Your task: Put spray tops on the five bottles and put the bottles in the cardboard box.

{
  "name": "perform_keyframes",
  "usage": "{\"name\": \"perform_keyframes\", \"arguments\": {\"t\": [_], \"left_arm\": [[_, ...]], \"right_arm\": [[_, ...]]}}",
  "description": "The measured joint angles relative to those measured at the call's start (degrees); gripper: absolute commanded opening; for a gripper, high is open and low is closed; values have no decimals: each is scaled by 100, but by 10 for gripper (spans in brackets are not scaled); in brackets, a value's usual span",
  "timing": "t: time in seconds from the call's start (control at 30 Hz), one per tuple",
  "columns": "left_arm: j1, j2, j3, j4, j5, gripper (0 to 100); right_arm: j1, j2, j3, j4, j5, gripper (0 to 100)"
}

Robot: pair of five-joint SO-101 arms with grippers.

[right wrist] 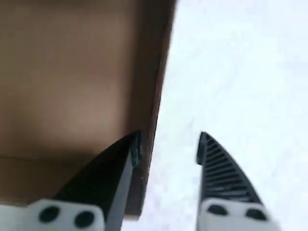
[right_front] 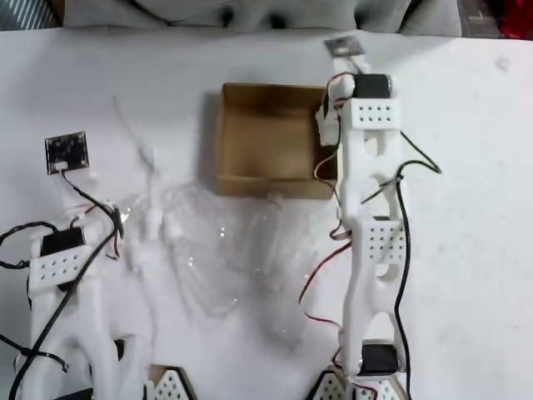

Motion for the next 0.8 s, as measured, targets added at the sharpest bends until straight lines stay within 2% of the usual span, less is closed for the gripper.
{"name": "perform_keyframes", "arguments": {"t": [0.13, 0.3, 0.47, 0.6, 0.8], "left_arm": [[0, 0, 0, 0, 0, 20], [0, 0, 0, 0, 0, 20], [0, 0, 0, 0, 0, 20], [0, 0, 0, 0, 0, 20], [88, 0, 0, 0, 0, 20]], "right_arm": [[-53, -1108, 1301, 0, -818, 82], [-457, -2479, 2910, 0, -1178, 98], [-624, -3358, 4211, 0, -1204, 97], [-615, -4000, 5301, -88, -1178, 43], [-756, -5125, 7068, -888, -571, 38]]}}
